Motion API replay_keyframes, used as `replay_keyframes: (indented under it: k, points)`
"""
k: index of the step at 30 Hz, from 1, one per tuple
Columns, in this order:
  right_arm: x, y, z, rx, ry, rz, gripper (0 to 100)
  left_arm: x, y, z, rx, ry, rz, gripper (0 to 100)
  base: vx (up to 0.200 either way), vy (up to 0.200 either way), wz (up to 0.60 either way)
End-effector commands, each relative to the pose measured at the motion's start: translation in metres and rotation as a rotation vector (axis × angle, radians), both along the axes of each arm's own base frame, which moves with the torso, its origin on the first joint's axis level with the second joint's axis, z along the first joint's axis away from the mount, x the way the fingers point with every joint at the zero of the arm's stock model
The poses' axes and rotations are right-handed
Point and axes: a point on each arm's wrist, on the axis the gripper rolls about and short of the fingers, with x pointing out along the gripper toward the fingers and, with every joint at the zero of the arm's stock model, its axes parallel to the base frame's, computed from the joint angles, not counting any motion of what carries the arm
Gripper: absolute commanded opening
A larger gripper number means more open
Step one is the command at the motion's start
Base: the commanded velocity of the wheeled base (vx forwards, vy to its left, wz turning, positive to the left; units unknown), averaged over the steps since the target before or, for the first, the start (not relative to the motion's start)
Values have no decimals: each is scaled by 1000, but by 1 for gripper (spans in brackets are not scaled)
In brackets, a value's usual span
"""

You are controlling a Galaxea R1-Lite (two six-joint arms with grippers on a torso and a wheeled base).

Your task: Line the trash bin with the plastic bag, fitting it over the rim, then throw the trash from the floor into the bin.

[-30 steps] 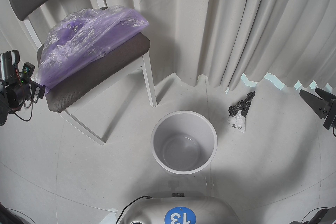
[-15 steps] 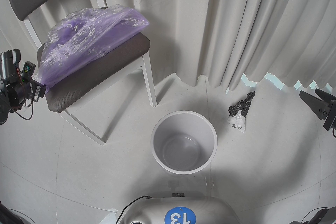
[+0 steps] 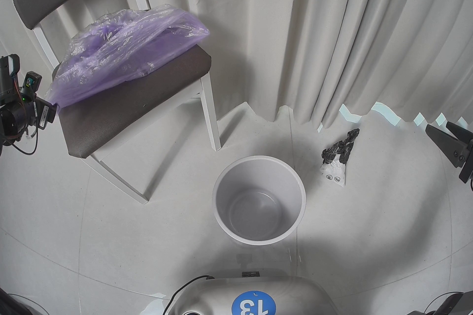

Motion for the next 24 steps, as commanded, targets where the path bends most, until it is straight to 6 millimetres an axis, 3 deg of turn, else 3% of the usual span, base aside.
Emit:
replay_keyframes:
  k: [1,14,24]
  points:
    - [-2,0,0,1,-4,3,100,-5,-3,-1,-17,27,-33,100,0,0,0]
    - [-1,0,0,-1,-1,2,100,13,11,-15,-65,76,-18,100,0,0,0]
    - [-1,0,0,0,-2,2,100,25,4,-7,-126,22,-31,100,0,0,0]
